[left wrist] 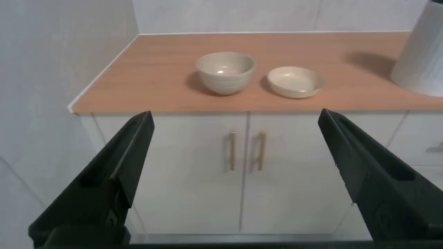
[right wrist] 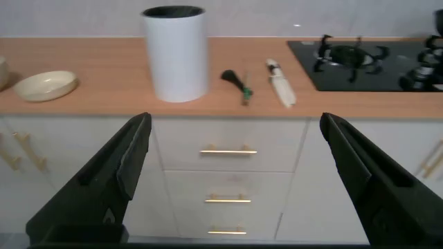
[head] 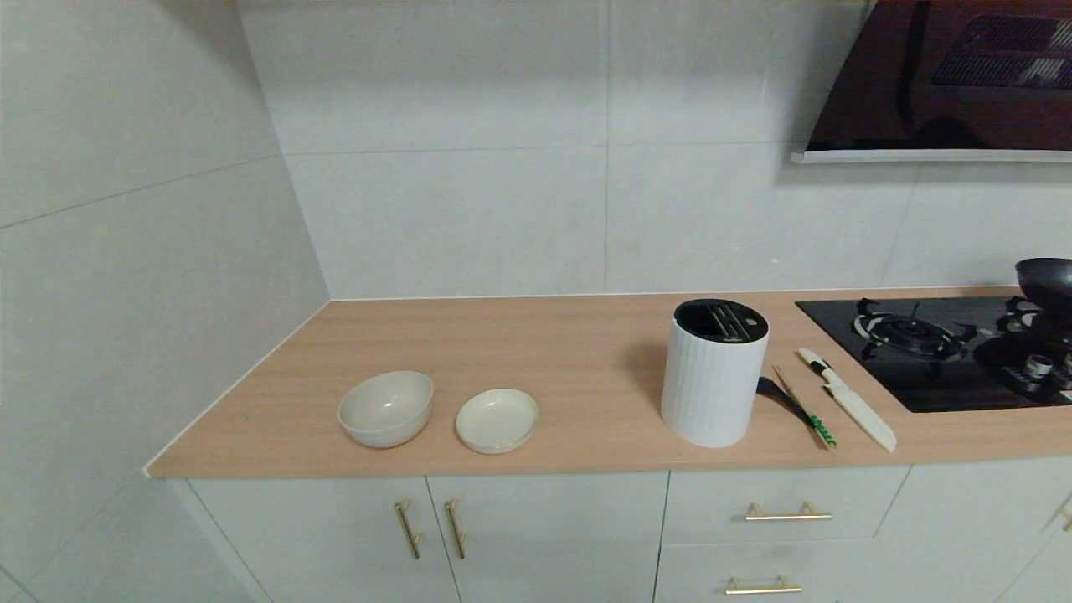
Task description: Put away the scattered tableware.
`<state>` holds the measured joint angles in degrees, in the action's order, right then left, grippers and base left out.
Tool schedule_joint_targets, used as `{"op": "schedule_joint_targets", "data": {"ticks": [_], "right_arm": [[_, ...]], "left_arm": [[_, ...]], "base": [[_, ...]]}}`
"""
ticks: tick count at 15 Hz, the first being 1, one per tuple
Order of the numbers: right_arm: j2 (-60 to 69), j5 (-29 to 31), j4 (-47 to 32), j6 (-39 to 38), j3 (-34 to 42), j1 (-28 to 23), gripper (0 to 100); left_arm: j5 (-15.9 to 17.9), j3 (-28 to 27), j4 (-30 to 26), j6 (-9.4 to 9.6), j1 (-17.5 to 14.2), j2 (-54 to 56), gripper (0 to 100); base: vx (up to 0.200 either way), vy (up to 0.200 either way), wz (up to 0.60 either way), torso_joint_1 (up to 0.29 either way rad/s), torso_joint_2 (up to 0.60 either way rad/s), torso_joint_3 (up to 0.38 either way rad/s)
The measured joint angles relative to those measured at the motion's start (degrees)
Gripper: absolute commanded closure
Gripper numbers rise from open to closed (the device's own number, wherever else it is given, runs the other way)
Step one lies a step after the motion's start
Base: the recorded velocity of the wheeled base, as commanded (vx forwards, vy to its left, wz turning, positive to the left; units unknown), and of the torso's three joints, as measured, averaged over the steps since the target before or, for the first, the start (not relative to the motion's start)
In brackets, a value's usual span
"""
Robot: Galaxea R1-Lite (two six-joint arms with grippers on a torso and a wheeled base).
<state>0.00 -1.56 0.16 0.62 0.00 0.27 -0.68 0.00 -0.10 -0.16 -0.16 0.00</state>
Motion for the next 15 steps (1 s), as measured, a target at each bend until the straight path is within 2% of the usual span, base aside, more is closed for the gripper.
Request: {"op": "schedule_joint_targets", "data": {"ticks": [15], "right_arm": [[0.0, 0.0, 0.0, 0.0, 0.0, 0.0, 0]], "left_arm": [[0.0, 0.0, 0.0, 0.00, 0.0, 0.0, 0]], "base": [[0.000, 0.200, 0.00, 0.001, 0.00, -0.001]]}}
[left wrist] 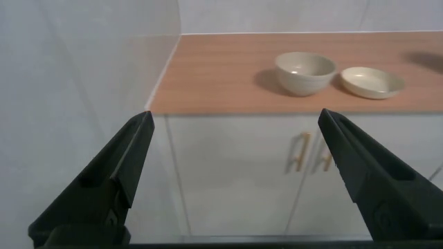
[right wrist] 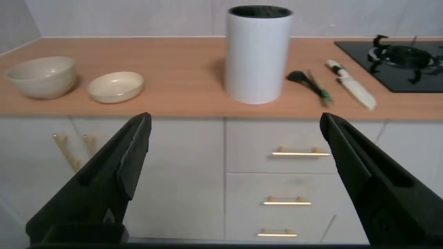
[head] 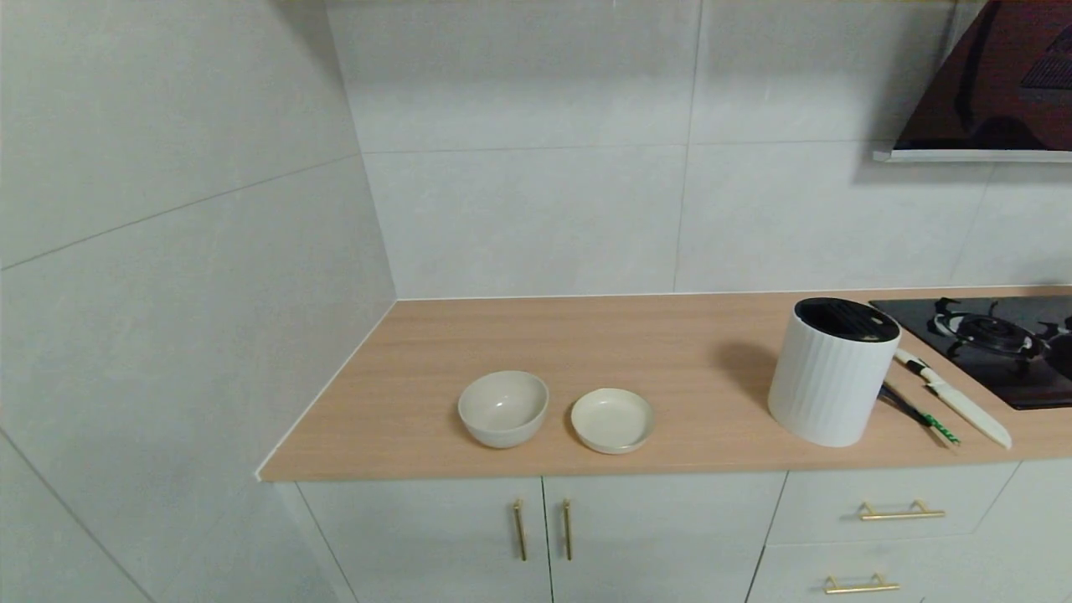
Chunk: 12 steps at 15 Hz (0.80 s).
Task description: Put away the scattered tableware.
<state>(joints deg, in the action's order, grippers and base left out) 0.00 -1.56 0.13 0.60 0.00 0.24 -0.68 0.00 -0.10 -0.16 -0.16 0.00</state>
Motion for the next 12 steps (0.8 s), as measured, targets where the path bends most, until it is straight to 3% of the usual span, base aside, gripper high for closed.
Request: {"op": "schedule_joint_targets", "data": {"ticks": [12], "right_arm": [[0.0, 0.0, 0.0, 0.1, 0.0, 0.0, 0]], "left_arm": [[0.0, 0.0, 0.0, 0.06, 0.0, 0.0, 0]], "base": [[0.000, 0.000, 0.00, 0.000, 0.00, 0.000]]}}
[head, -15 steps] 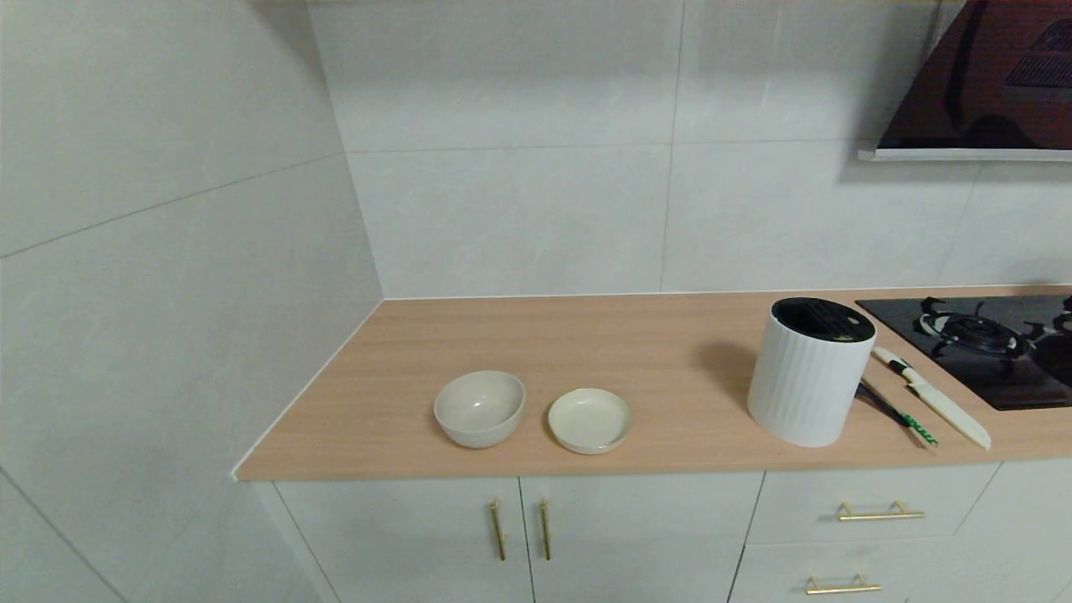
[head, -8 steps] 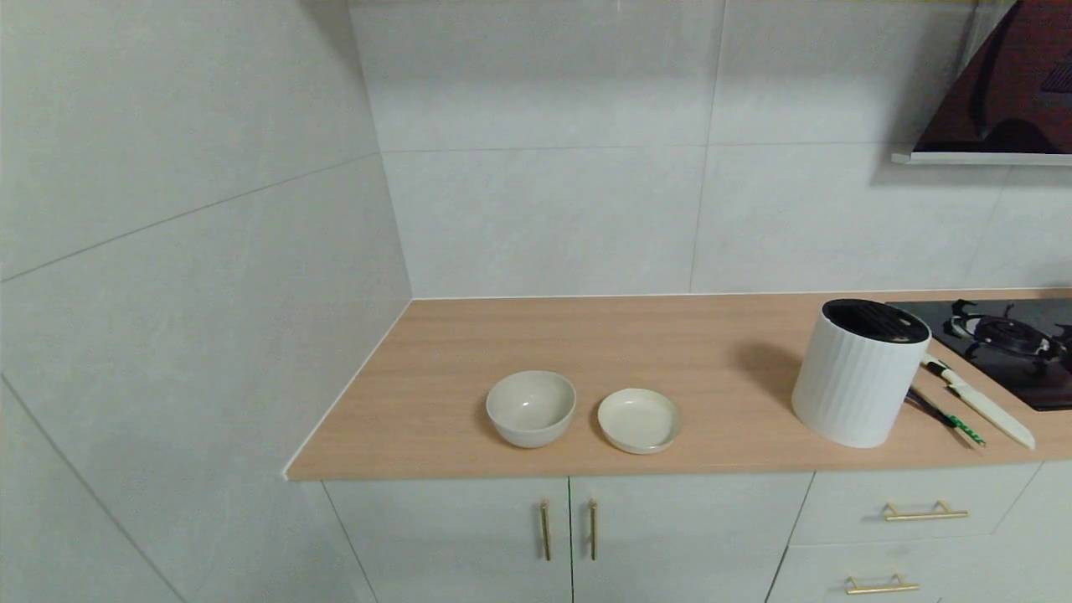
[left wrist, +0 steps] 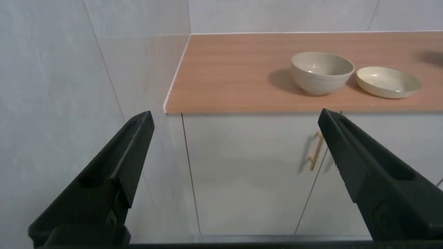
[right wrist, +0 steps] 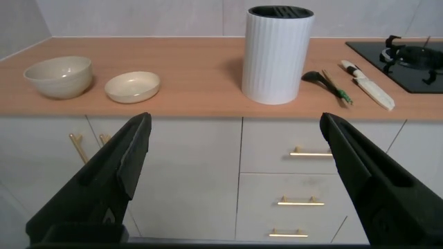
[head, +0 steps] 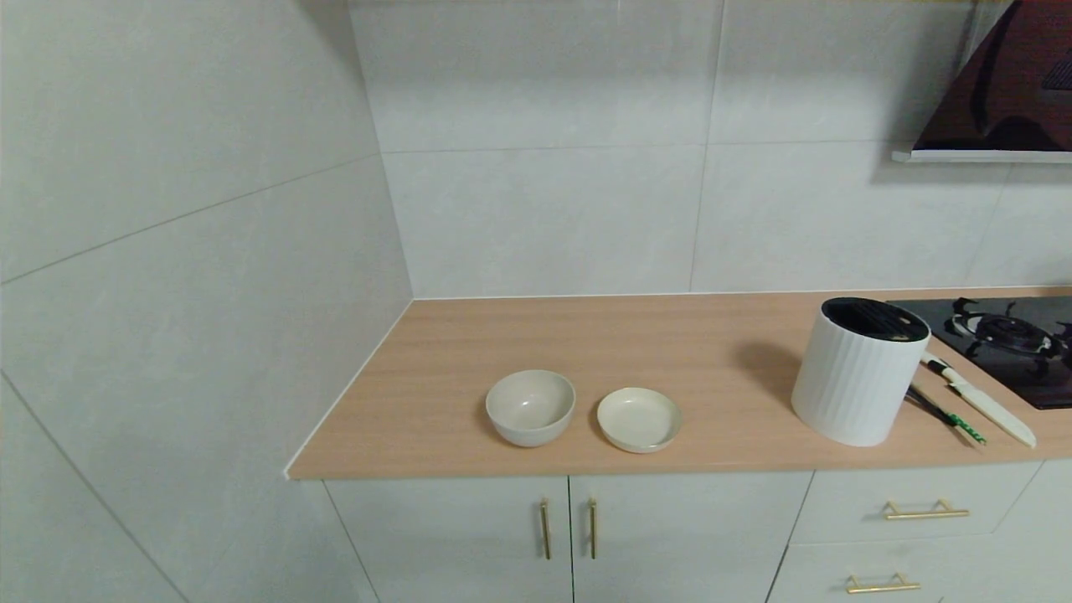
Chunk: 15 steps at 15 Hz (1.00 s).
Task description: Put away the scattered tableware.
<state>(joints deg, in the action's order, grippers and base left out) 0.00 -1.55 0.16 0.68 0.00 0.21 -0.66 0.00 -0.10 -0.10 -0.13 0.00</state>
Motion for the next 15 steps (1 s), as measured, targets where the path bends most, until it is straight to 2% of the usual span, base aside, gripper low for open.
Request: {"op": "schedule_joint_targets", "data": {"ticks": [6, 15], "right_arm": [[0.0, 0.0, 0.0, 0.0, 0.0, 0.0, 0], [0.0, 0.0, 0.0, 0.0, 0.0, 0.0, 0]], "left_arm": [[0.0, 0.0, 0.0, 0.02, 0.0, 0.0, 0], [0.0, 0.0, 0.0, 0.02, 0.0, 0.0, 0]], "base": [[0.000, 0.000, 0.00, 0.000, 0.00, 0.000], [0.000, 0.000, 0.00, -0.174, 0.38, 0.204]]}}
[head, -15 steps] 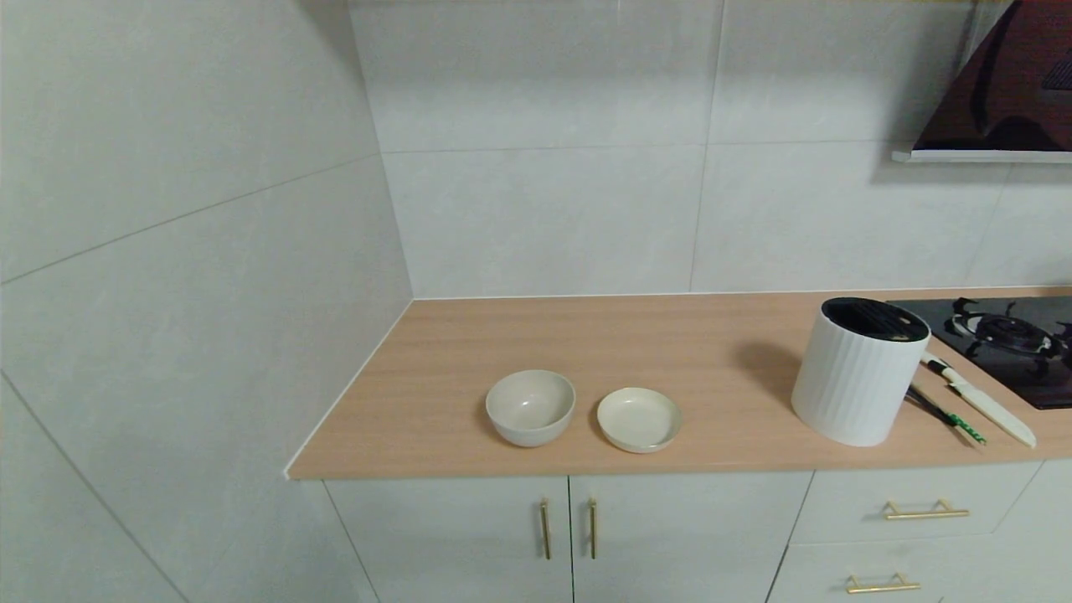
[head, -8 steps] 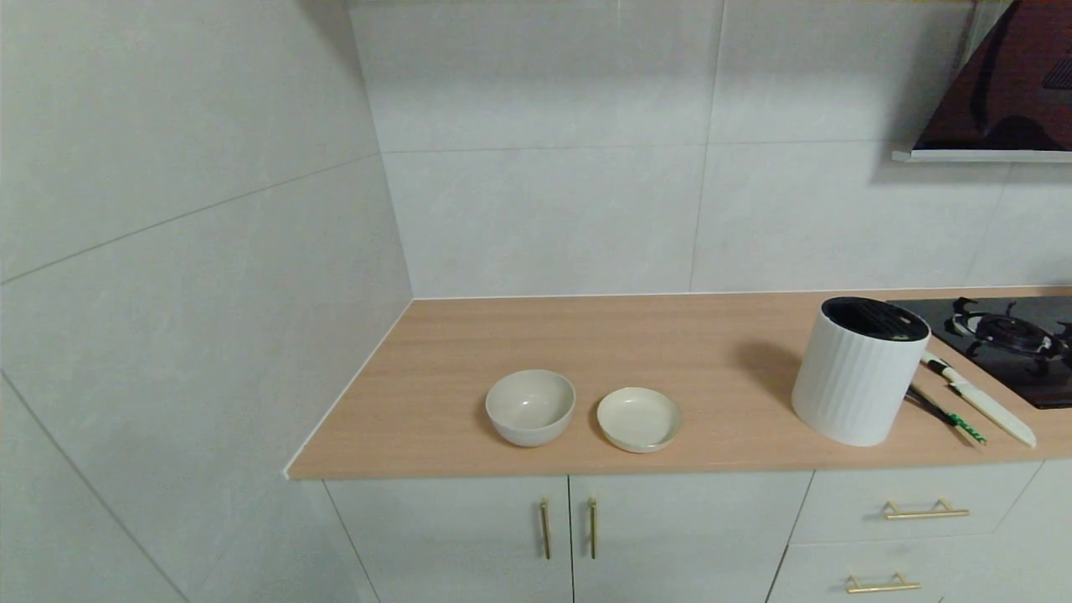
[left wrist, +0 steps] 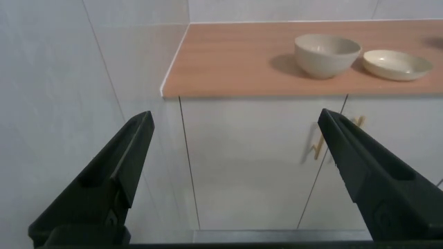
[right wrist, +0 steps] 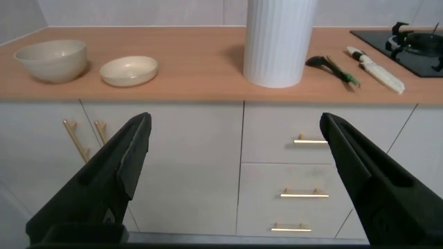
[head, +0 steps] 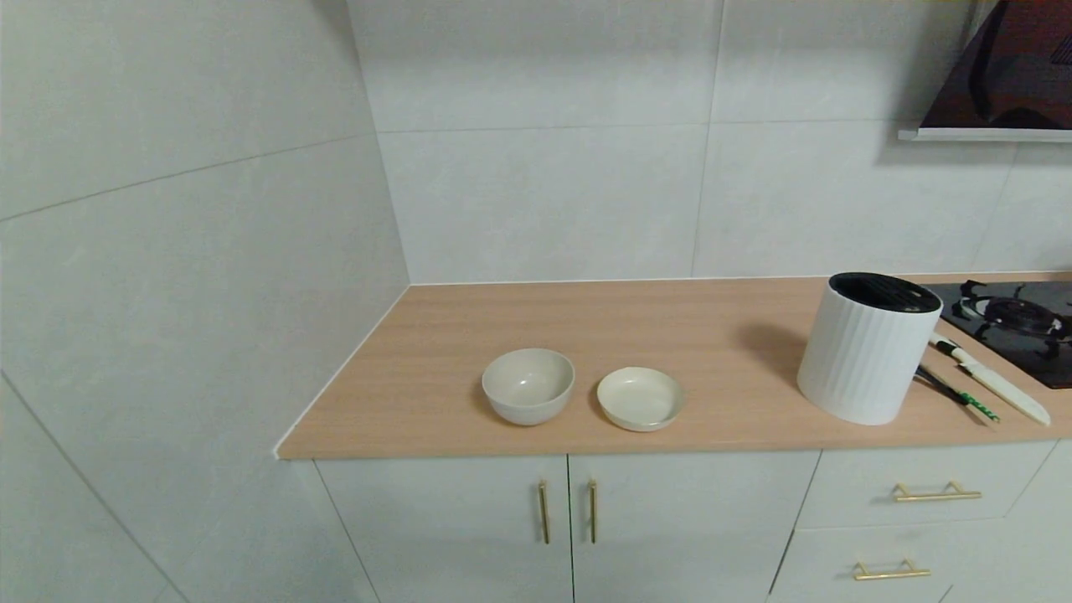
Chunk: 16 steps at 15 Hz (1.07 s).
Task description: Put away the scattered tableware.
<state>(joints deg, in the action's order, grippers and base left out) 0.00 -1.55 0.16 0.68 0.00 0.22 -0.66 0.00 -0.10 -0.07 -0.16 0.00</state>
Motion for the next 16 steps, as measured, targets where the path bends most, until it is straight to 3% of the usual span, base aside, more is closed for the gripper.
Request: {"op": "schedule_joint_targets", "data": {"ticks": [16], "right_arm": [[0.0, 0.0, 0.0, 0.0, 0.0, 0.0, 0]], "left_arm": [[0.0, 0.0, 0.0, 0.00, 0.0, 0.0, 0]], "base": [[0.000, 0.000, 0.00, -0.224, 0.52, 0.292]]}}
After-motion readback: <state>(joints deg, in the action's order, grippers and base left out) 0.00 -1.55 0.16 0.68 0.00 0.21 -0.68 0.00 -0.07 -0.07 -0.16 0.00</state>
